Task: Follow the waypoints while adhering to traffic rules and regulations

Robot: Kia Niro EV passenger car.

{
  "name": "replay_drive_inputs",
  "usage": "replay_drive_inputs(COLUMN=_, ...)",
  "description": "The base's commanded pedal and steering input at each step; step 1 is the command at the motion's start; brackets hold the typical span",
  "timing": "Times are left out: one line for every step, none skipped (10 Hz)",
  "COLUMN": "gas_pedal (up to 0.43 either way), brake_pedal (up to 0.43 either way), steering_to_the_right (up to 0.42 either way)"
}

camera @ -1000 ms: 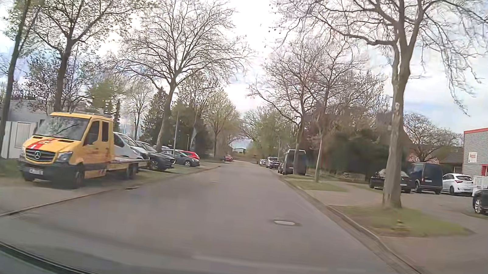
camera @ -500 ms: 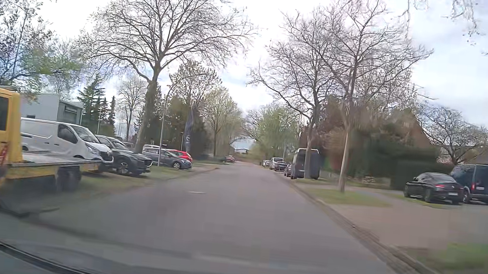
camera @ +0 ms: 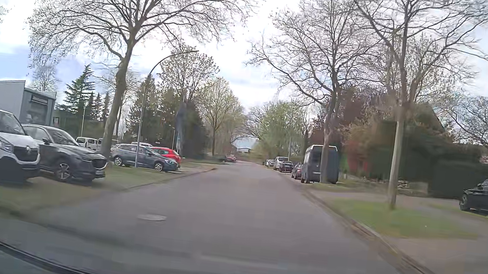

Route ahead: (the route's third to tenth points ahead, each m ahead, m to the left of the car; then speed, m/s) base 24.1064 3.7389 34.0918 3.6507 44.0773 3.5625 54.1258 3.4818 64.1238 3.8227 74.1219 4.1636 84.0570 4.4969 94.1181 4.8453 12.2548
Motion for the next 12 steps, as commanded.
replay_drive_inputs(gas_pedal=0.169, brake_pedal=0.0, steering_to_the_right=-0.004)
replay_drive_inputs(gas_pedal=0.169, brake_pedal=0.0, steering_to_the_right=-0.004)
replay_drive_inputs(gas_pedal=0.169, brake_pedal=0.0, steering_to_the_right=-0.004)
replay_drive_inputs(gas_pedal=0.169, brake_pedal=0.0, steering_to_the_right=-0.004)
replay_drive_inputs(gas_pedal=0.169, brake_pedal=0.0, steering_to_the_right=-0.003)
replay_drive_inputs(gas_pedal=0.169, brake_pedal=0.0, steering_to_the_right=-0.004)
replay_drive_inputs(gas_pedal=0.169, brake_pedal=0.0, steering_to_the_right=-0.003)
replay_drive_inputs(gas_pedal=0.169, brake_pedal=0.0, steering_to_the_right=-0.003)
replay_drive_inputs(gas_pedal=0.169, brake_pedal=0.0, steering_to_the_right=-0.003)
replay_drive_inputs(gas_pedal=0.169, brake_pedal=0.0, steering_to_the_right=-0.003)
replay_drive_inputs(gas_pedal=0.169, brake_pedal=0.0, steering_to_the_right=-0.003)
replay_drive_inputs(gas_pedal=0.169, brake_pedal=0.0, steering_to_the_right=-0.003)
